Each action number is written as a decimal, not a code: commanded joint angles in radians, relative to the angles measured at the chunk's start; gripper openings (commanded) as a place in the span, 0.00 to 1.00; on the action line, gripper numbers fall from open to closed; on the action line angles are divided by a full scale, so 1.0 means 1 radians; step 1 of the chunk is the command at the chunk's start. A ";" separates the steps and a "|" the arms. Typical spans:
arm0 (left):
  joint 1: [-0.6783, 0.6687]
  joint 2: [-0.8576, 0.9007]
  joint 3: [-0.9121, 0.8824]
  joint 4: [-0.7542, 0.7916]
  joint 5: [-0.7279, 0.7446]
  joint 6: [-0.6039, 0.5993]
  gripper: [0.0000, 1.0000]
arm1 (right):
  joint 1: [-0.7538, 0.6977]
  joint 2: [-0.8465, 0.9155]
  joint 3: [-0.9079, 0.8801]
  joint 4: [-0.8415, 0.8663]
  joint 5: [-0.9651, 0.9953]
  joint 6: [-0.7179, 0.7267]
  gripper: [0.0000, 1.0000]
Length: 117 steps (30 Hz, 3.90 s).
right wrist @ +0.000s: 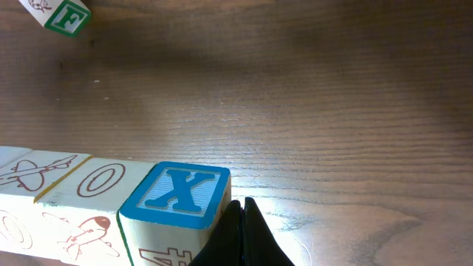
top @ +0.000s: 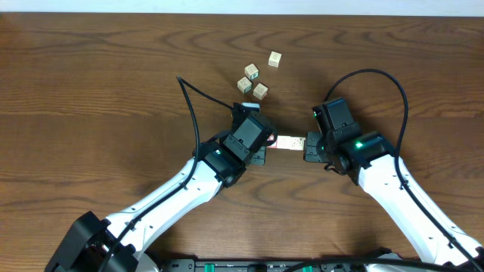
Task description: Lift 5 blocks
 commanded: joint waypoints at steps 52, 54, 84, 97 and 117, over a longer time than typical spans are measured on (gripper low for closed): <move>-0.102 0.036 -0.026 0.218 0.540 0.015 0.07 | 0.100 0.093 -0.008 0.233 -0.700 0.022 0.01; -0.102 0.042 -0.029 0.222 0.543 0.011 0.07 | 0.100 0.093 -0.024 0.249 -0.700 0.024 0.01; -0.101 0.063 -0.108 0.306 0.546 -0.018 0.07 | 0.101 0.187 -0.037 0.286 -0.692 0.022 0.01; -0.102 0.162 -0.108 0.366 0.587 -0.031 0.07 | 0.114 0.199 -0.120 0.354 -0.663 0.031 0.01; -0.101 0.190 -0.119 0.228 0.410 0.017 0.08 | 0.113 0.200 -0.176 0.373 -0.537 -0.008 0.03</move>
